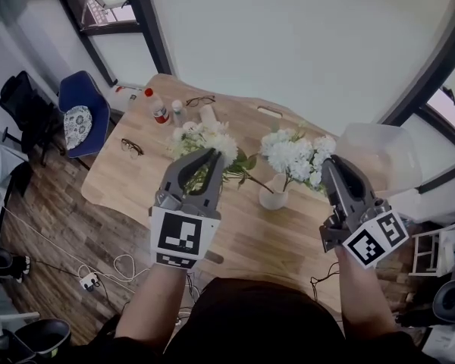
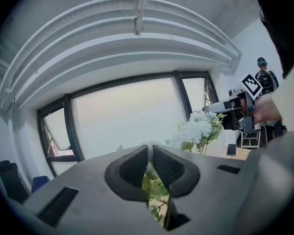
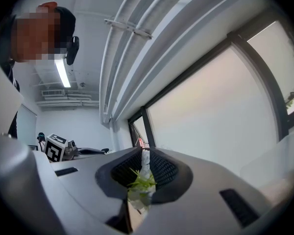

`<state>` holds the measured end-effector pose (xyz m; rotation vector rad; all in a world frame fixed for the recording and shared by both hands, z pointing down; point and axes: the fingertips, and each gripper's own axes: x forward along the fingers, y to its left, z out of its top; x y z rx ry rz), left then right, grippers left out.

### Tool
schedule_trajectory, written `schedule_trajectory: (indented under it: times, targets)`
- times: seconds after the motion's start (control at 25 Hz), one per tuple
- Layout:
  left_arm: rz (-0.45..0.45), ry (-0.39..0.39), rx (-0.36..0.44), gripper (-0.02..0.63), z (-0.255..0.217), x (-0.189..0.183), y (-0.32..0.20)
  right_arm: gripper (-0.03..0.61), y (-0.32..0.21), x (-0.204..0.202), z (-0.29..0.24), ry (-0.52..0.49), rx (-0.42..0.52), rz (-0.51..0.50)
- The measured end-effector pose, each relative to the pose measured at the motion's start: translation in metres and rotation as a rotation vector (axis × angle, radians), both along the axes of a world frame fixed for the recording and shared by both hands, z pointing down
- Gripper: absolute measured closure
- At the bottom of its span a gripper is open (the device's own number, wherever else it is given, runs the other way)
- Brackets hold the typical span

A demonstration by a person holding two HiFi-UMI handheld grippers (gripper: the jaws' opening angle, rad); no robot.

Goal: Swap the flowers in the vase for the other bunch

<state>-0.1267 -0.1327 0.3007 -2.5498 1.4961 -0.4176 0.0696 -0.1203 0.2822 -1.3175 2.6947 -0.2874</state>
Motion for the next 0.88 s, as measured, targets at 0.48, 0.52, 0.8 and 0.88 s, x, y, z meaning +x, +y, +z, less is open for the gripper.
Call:
schedule_trajectory:
  times: [0.48, 0.52, 0.8, 0.88]
  targets:
    - [0.002, -0.042, -0.080, 0.578, 0.038, 0.000, -0.008, 0.512, -0.014, -0.004, 0.037, -0.016, -0.066, 0.004]
    - [0.002, -0.046, -0.085, 0.578, 0.042, 0.001, -0.009, 0.512, -0.015, -0.001, 0.040, -0.020, -0.072, 0.009]
    - [0.007, -0.057, -0.138, 0.578, 0.068, 0.009, -0.021, 0.512, -0.025, 0.011, 0.067, -0.027, -0.123, 0.029]
    - [0.013, -0.062, -0.150, 0.580, 0.073, 0.011, -0.025, 0.512, -0.028, 0.012, 0.076, -0.028, -0.141, 0.033]
